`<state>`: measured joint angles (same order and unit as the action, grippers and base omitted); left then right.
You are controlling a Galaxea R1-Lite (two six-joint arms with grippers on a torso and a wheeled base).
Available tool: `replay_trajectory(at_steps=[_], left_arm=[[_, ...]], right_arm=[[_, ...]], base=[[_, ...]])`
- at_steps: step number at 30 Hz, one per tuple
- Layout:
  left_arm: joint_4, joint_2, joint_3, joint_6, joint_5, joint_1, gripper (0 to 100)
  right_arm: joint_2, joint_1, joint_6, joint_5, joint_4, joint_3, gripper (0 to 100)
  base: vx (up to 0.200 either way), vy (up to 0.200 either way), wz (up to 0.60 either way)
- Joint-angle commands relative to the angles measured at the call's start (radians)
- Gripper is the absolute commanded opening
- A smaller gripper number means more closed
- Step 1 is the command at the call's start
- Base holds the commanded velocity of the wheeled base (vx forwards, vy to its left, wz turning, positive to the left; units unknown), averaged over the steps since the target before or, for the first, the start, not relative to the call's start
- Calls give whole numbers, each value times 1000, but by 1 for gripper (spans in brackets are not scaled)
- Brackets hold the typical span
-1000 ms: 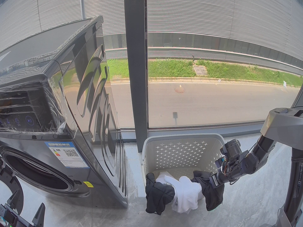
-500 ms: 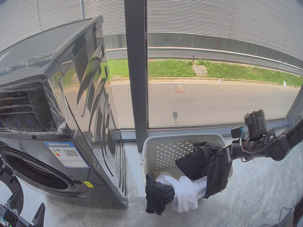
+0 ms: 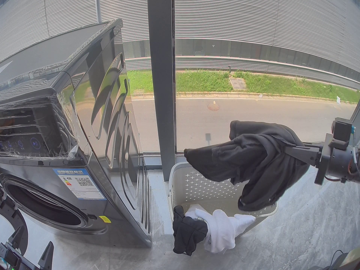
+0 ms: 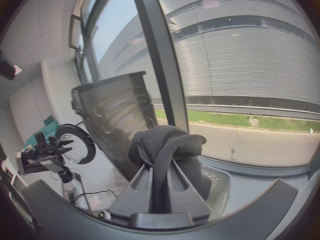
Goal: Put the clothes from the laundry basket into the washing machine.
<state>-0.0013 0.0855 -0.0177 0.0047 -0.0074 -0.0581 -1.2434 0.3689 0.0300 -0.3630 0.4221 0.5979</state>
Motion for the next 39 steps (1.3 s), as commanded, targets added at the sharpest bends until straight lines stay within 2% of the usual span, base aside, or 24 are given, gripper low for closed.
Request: replay_trajectory(at_steps=[1, 8, 18, 39], left_arm=[[0, 0, 16, 0, 0, 0, 100], [0, 2, 16, 0, 0, 0, 100], [0, 0, 16, 0, -2, 0, 100], [0, 0, 16, 1, -2, 0, 100]], right_arm=[[165, 105, 16, -14, 15, -72, 0], [157, 180, 7, -25, 12, -76, 0], [85, 269, -5, -19, 14, -84, 0], [62, 271, -16, -24, 20, -86, 0]], base=[[0, 0, 0], [0, 0, 0], [-200, 0, 0], [-200, 0, 0]])
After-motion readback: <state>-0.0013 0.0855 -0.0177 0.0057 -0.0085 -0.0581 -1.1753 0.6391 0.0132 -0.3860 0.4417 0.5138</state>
